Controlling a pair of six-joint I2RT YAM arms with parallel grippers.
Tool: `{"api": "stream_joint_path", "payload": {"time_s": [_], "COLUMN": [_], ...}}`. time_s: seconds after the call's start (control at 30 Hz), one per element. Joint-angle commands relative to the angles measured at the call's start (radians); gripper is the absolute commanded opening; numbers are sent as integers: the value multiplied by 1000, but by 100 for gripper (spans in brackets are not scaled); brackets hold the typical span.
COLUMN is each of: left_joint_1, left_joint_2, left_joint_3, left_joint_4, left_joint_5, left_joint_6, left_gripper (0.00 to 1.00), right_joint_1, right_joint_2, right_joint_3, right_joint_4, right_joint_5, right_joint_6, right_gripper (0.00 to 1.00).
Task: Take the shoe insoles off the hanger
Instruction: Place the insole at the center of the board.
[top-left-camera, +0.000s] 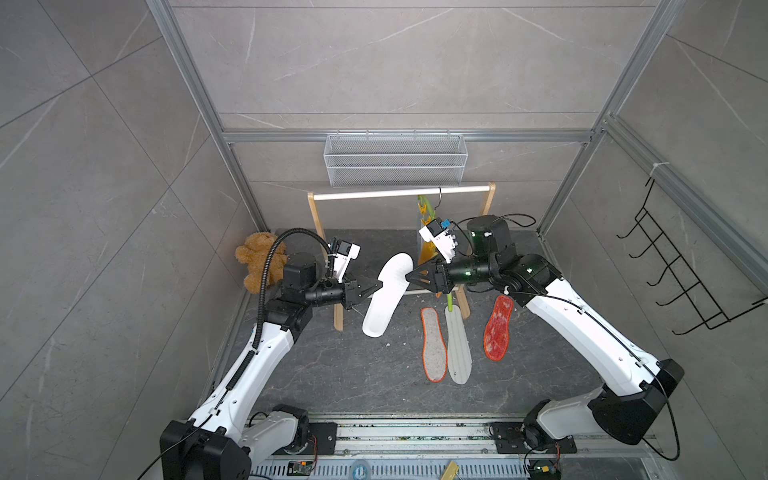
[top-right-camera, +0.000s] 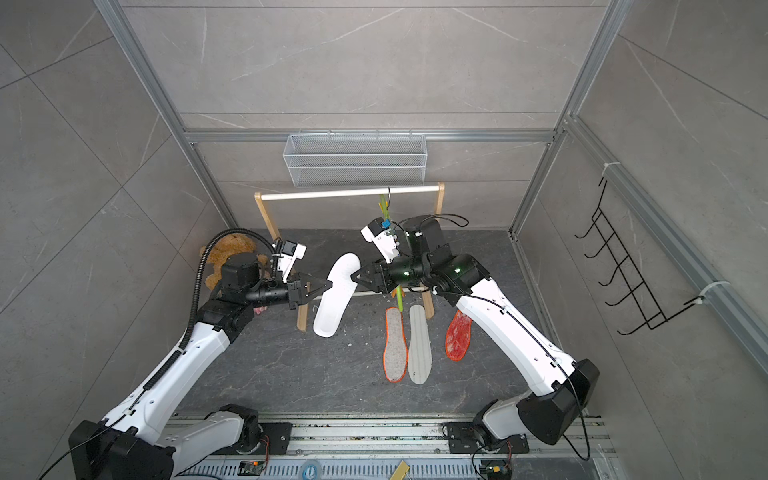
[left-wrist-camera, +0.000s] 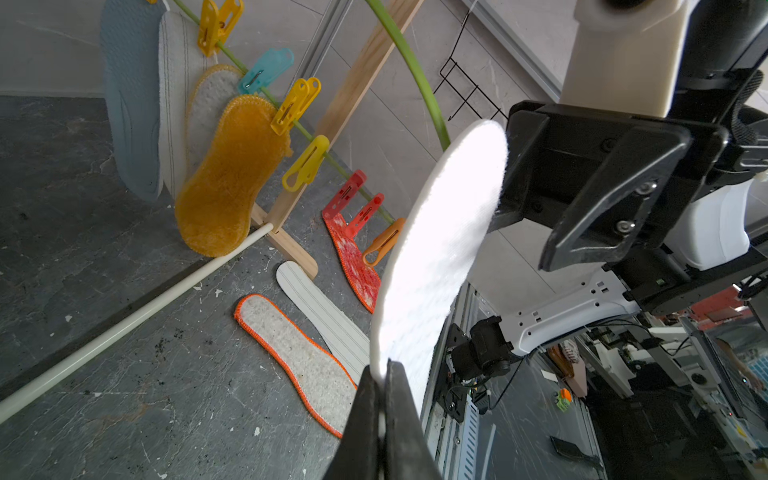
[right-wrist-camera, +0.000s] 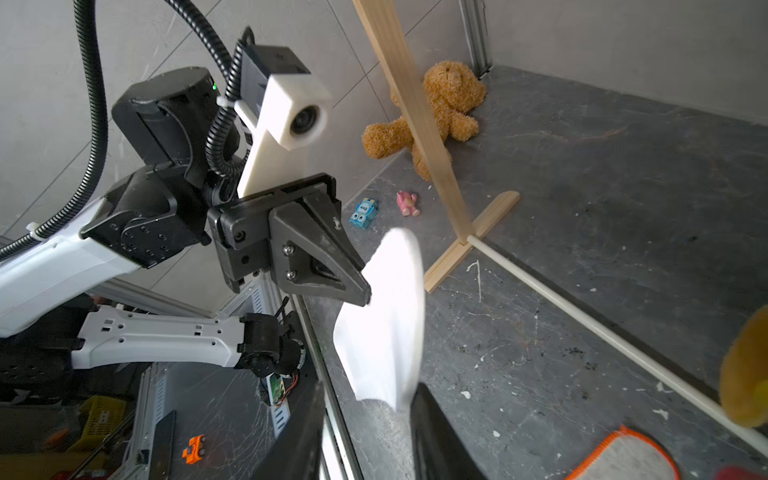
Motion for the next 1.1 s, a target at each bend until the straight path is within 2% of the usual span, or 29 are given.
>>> {"api": "stream_joint_path", "payload": {"time_s": [0.0, 0.2, 0.37, 0.57, 0.77, 0.93, 1.07], "left_joint_1": [-11, -89, -150, -182, -232, -297, -332], "left_joint_2": [-31, -44, -18, -20, -9, 22, 71], "left_joint_3": [-45, -146, -240, -332, -422, -456, -464], "left_joint_4": [103, 192, 292, 353, 441, 479, 504], "left_joint_5": [-54, -204, -328, -488, -599, -693, -742], "left_joint_6": [-67, -124, -197, -274, -353, -389, -414], "left_gripper": [0, 0, 0, 0, 0, 0, 0], "right_joint_1": [2, 3, 1, -6, -33, -97, -178], "right_joint_2": [-30, -94, -158, -219, -304, -337, -357], "right_joint_3": [5, -37, -81, -115, -200, -243, -287], "right_joint_4": [48, 105, 137, 130, 164, 151, 140], "right_joint_5": [67, 168, 288, 514, 740, 748, 674], "right_joint_6": [21, 46, 59, 90, 161, 217, 270], "right_gripper": [44, 57, 60, 66, 74, 76, 76]}}
